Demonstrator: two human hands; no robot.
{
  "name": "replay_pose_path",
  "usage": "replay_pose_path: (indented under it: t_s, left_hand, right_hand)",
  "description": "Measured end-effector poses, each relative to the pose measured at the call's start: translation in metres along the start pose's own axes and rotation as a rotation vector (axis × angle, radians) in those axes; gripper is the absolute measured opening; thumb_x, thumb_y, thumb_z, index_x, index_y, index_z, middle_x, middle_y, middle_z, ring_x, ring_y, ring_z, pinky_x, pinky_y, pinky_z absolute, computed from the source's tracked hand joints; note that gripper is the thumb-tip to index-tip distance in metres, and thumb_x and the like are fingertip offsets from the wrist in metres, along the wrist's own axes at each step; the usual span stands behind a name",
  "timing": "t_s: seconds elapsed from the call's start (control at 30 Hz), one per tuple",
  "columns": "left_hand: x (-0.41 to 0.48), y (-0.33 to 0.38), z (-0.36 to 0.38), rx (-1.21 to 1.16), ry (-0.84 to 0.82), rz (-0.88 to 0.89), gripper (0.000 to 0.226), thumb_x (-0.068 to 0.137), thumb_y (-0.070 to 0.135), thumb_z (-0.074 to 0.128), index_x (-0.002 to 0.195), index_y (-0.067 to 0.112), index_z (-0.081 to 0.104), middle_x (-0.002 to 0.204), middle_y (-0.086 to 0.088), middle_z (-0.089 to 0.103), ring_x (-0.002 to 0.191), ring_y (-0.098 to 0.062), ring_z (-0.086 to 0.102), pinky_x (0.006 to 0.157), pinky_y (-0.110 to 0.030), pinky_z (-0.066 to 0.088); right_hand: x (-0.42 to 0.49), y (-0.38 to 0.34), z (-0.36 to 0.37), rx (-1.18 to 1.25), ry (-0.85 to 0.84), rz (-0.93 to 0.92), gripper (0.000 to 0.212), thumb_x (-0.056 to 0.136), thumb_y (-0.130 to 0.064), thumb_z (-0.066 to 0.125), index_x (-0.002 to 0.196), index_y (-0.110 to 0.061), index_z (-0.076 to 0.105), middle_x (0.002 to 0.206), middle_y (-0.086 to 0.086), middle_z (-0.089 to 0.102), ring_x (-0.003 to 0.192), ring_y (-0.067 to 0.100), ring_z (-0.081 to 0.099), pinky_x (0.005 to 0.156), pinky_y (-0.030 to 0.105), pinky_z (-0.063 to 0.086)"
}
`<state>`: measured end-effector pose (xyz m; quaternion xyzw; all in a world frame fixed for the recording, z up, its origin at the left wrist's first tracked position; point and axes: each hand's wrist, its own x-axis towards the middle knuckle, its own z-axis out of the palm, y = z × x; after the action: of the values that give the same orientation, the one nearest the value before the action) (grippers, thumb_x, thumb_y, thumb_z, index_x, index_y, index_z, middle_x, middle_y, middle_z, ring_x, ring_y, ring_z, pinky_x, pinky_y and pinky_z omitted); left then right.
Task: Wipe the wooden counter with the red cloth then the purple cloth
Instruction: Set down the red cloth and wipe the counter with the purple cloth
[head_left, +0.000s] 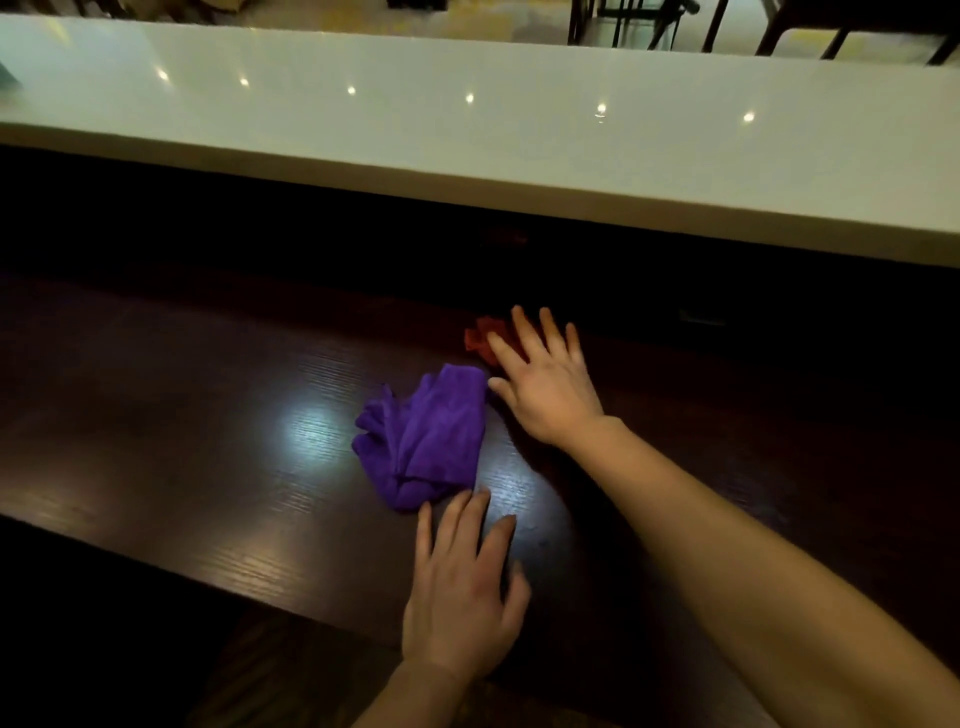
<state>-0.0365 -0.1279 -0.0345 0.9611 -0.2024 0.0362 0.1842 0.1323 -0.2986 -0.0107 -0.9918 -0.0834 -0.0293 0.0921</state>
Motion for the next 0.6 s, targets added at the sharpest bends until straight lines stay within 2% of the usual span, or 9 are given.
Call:
replay_pose_path:
  t_s: [0.07, 0.1, 0.17, 0.27, 0.37, 0.47, 0.53, 0.6]
  left_hand:
    - [-0.002, -0.001, 0.002, -0.008, 0.058, 0.026, 0.04, 0.077, 0.035, 0.056, 0.114, 0.02, 0.062, 0.126, -0.011, 0.059, 0.122, -0.029, 0.052, 0.107, -0.06, 0.036]
    - [-0.003, -0.002, 0.002, -0.007, 0.088, 0.036, 0.037, 0.076, 0.034, 0.056, 0.109, 0.019, 0.062, 0.118, -0.01, 0.06, 0.114, -0.03, 0.054, 0.104, -0.058, 0.039]
    - [-0.006, -0.002, 0.001, 0.005, 0.133, 0.048, 0.027, 0.076, 0.034, 0.056, 0.097, 0.017, 0.059, 0.099, -0.009, 0.057, 0.096, -0.031, 0.052, 0.091, -0.052, 0.044]
    - [-0.007, -0.002, -0.001, 0.019, 0.157, 0.059, 0.018, 0.077, 0.034, 0.055, 0.082, 0.017, 0.052, 0.083, -0.007, 0.048, 0.08, -0.03, 0.046, 0.077, -0.047, 0.042]
    - [-0.006, -0.002, -0.002, 0.027, 0.158, 0.065, 0.018, 0.077, 0.034, 0.056, 0.08, 0.016, 0.054, 0.083, -0.007, 0.05, 0.083, -0.03, 0.049, 0.084, -0.048, 0.042]
    - [-0.006, -0.002, -0.003, 0.003, 0.15, 0.072, 0.017, 0.076, 0.034, 0.058, 0.081, 0.017, 0.059, 0.086, -0.005, 0.054, 0.087, -0.028, 0.053, 0.093, -0.051, 0.04]
    - [-0.006, -0.002, -0.003, -0.019, 0.151, 0.087, 0.015, 0.076, 0.033, 0.058, 0.082, 0.019, 0.058, 0.085, -0.003, 0.053, 0.086, -0.026, 0.053, 0.096, -0.053, 0.04]
    - [-0.006, -0.002, -0.002, -0.031, 0.149, 0.088, 0.014, 0.076, 0.032, 0.058, 0.082, 0.019, 0.056, 0.085, -0.002, 0.051, 0.085, -0.025, 0.052, 0.097, -0.053, 0.04]
  right_hand:
    - [-0.017, -0.022, -0.01, 0.089, 0.101, -0.157, 0.057, 0.094, -0.05, 0.047, 0.147, -0.031, 0.037, 0.162, 0.007, 0.02, 0.148, 0.035, 0.012, 0.12, 0.051, 0.013]
    - [-0.023, -0.037, -0.011, 0.167, 0.089, -0.262, 0.056, 0.093, -0.049, 0.049, 0.145, -0.031, 0.04, 0.16, 0.008, 0.026, 0.147, 0.034, 0.018, 0.12, 0.049, 0.017]
    - [-0.03, -0.067, -0.01, 0.29, -0.055, -0.382, 0.058, 0.092, -0.05, 0.054, 0.145, -0.033, 0.04, 0.158, 0.01, 0.031, 0.145, 0.035, 0.023, 0.12, 0.045, 0.018]
    - [-0.029, -0.088, -0.002, 0.232, -0.264, -0.338, 0.062, 0.089, -0.057, 0.054, 0.146, -0.041, 0.035, 0.159, 0.003, 0.028, 0.143, 0.033, 0.023, 0.116, 0.046, 0.024]
    - [-0.034, -0.08, -0.004, 0.101, -0.213, -0.282, 0.05, 0.089, -0.051, 0.056, 0.138, -0.039, 0.048, 0.153, -0.001, 0.038, 0.127, 0.032, 0.037, 0.104, 0.042, 0.037]
    - [-0.071, -0.053, -0.016, 0.144, -0.141, -0.224, 0.032, 0.089, -0.035, 0.058, 0.119, -0.025, 0.063, 0.142, 0.004, 0.051, 0.113, 0.032, 0.047, 0.102, 0.039, 0.038]
    - [-0.114, -0.028, -0.027, 0.17, -0.101, -0.175, 0.024, 0.085, -0.028, 0.062, 0.107, -0.018, 0.066, 0.129, 0.006, 0.06, 0.107, 0.031, 0.052, 0.099, 0.038, 0.041]
    - [-0.162, -0.003, -0.036, 0.153, -0.065, -0.085, 0.018, 0.079, -0.026, 0.065, 0.096, -0.017, 0.066, 0.114, 0.004, 0.065, 0.098, 0.029, 0.054, 0.089, 0.039, 0.048]
